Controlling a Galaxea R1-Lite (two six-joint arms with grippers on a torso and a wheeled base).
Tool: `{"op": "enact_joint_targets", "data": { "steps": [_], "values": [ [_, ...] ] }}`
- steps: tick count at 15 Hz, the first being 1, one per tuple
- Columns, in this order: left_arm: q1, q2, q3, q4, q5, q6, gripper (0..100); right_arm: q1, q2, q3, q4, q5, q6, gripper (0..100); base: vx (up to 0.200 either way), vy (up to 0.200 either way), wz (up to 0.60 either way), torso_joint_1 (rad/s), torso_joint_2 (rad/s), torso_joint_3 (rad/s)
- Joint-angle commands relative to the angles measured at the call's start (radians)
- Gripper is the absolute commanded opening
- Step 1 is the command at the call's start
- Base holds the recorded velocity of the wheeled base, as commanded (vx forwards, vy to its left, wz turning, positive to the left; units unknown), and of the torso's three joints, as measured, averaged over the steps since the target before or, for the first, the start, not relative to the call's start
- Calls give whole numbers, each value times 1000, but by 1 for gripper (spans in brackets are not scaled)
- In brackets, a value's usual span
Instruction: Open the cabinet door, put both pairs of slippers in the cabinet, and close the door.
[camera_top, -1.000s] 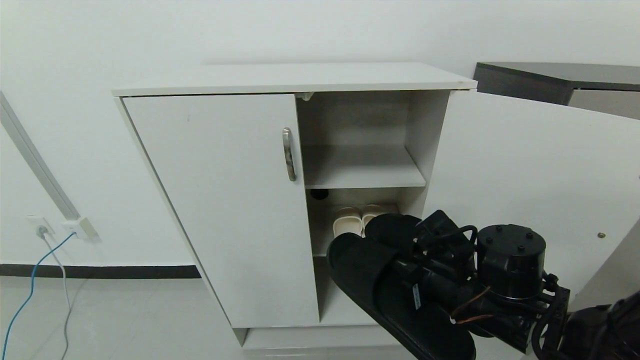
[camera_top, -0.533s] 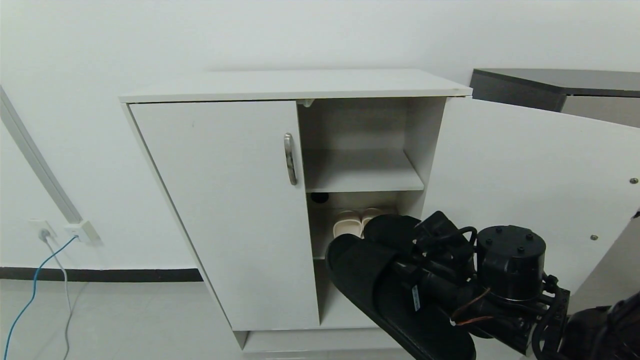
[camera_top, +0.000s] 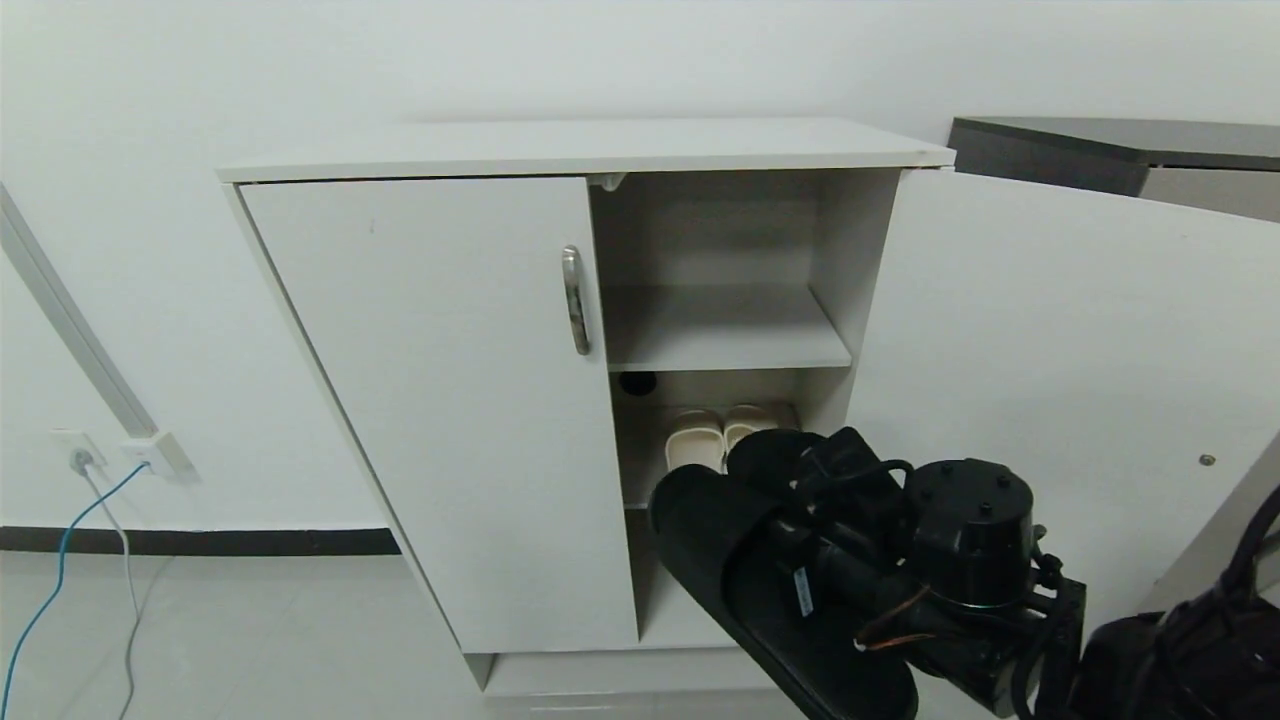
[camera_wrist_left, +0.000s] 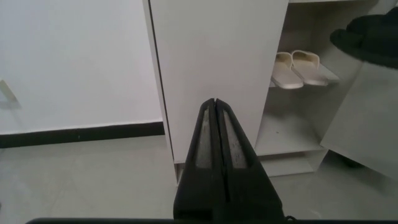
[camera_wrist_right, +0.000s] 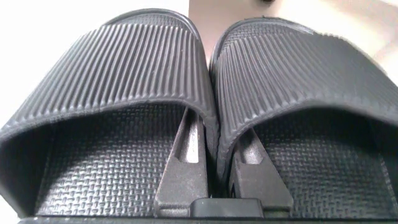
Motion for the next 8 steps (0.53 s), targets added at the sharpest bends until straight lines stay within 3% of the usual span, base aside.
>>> {"op": "enact_joint_targets", "data": {
  "steps": [1, 4, 8],
  "values": [
    [0, 1, 0, 0, 0, 1, 0, 66, 79, -111, 12, -130, 8, 0, 0, 0, 0, 0, 0, 0],
    [0, 1, 0, 0, 0, 1, 0, 128, 120, -252, 86, -341, 43, 0, 0, 0, 0, 0, 0, 0],
    [0, 1, 0, 0, 0, 1, 0, 147, 117, -479, 370, -541, 177, 0, 0, 0, 0, 0, 0, 0]
  ]
}}
